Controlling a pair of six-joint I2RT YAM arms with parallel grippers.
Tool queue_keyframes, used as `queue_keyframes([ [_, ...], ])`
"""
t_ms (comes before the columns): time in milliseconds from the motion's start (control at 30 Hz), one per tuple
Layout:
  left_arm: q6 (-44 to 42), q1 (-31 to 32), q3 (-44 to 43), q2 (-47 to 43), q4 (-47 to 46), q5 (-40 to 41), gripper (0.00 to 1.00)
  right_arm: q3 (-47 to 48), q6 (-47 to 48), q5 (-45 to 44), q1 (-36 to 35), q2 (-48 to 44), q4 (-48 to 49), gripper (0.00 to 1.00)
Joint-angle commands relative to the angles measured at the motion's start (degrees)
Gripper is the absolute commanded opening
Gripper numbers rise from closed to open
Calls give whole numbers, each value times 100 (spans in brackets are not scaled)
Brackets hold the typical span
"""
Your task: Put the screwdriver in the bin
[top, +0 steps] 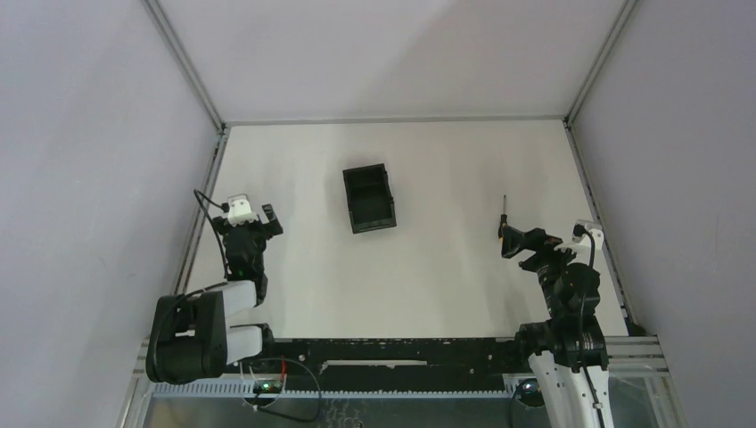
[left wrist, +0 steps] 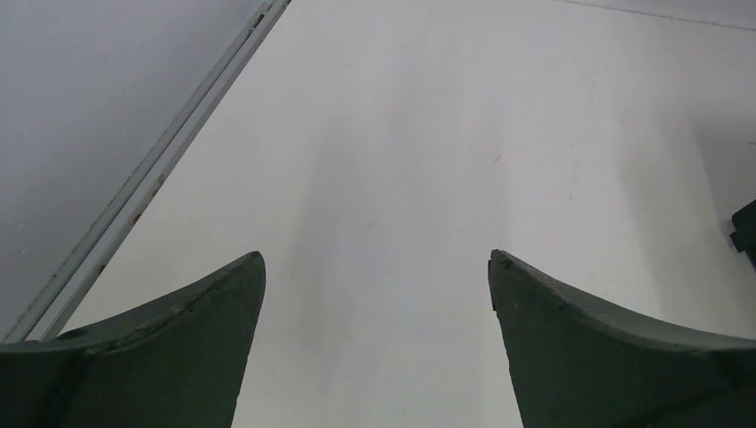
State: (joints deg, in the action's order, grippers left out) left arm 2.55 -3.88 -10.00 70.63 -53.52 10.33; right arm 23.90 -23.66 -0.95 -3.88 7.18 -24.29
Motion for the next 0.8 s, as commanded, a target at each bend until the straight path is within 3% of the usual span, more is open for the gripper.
queue_keyframes([
  [0,-79,28,-310,12,-234,17,100,7,-215,-31,-25,81,208,100],
  [133,-79,26,-310,12,-229,20,100,127,-117,14,-25,139,522,100],
  [200,-79,28,-311,12,-229,14,100,265,209,456,-25,250,799,100],
  [333,-79,29,-310,12,-228,16,100,1025,386,296,-23,1126,929,98],
  [433,-79,25,-310,12,-236,19,100,2602,550,-431,-17,2749,-25,98],
  [600,-81,30,-312,7,-237,21,100,5285,1249,-851,82,6010,-2187,100],
  [700,-84,28,-311,12,-230,17,100,6396,1353,-881,203,7554,-3270,100],
  [767,-79,28,-311,12,-230,20,100,6618,1378,-822,255,8271,-3404,99],
])
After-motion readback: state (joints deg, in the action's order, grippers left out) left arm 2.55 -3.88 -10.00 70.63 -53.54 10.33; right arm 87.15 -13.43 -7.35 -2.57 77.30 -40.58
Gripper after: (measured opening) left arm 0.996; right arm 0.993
